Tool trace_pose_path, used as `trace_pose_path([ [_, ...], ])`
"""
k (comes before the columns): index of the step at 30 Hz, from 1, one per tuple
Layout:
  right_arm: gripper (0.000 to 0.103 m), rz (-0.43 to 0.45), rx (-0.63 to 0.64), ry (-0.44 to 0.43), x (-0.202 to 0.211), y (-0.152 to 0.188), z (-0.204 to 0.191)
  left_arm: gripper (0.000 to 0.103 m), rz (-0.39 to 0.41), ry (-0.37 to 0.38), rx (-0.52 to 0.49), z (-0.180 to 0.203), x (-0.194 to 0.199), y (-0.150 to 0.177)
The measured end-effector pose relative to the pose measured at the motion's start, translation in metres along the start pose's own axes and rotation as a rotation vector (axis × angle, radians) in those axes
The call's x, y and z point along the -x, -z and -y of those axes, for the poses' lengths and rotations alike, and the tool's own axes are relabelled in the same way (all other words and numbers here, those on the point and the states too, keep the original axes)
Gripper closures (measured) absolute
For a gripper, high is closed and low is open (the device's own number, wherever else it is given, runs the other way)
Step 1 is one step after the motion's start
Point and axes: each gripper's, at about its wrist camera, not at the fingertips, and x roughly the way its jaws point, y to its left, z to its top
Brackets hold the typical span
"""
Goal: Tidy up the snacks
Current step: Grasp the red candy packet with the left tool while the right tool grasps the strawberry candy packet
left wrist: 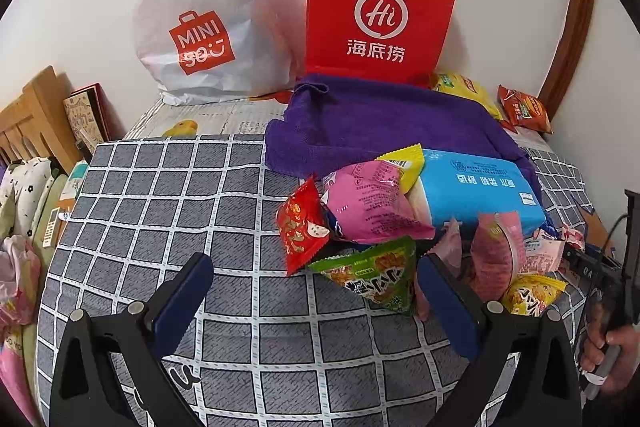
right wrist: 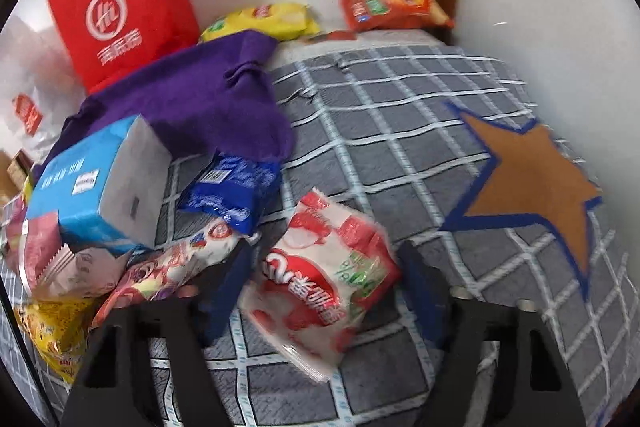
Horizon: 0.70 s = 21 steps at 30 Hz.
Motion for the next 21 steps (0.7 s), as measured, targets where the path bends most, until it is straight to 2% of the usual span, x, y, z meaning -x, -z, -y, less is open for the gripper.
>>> trace_pose_path([
  [1,0.05,0.01,0.04,-0.005,0.002,0.001,-0.002,0.001,0.0,0.001,-0.001,0.0,0.0,-0.001],
  [2,0.058,0.01,0.083,-0.019,0.005,0.002,-0.005,0.001,0.0,0.002,-0.002,0.0,0.0,-0.001],
  [6,0.059,-0.002,0.139,-0.129,0.022,0.012,0.001,0.001,-0.003,0.015,-0.001,-0.003,0.0,-0.002],
  [9,0.057,-0.007,0.167,-0.191,0.03,0.019,0.001,0.001,-0.006,0.021,0.0,-0.004,-0.001,-0.002],
  [11,0.048,-0.021,0.148,-0.223,0.032,0.023,0.001,0.001,-0.012,0.023,0.004,-0.006,-0.002,-0.002],
  [12,0.041,-0.026,0.131,-0.211,0.032,0.025,0.002,0.001,-0.014,0.024,0.007,-0.008,-0.003,-0.002],
  [13,0.038,-0.036,0.106,-0.186,0.032,0.026,0.004,0.001,-0.017,0.024,0.01,-0.009,-0.004,-0.003],
  [18,0.038,-0.08,-0.005,-0.135,0.039,0.028,0.014,0.001,-0.028,0.024,0.025,-0.017,-0.005,-0.004],
  [21,0.037,-0.086,-0.016,-0.075,0.046,0.032,0.011,0.001,-0.034,0.025,0.027,-0.021,-0.006,-0.004],
])
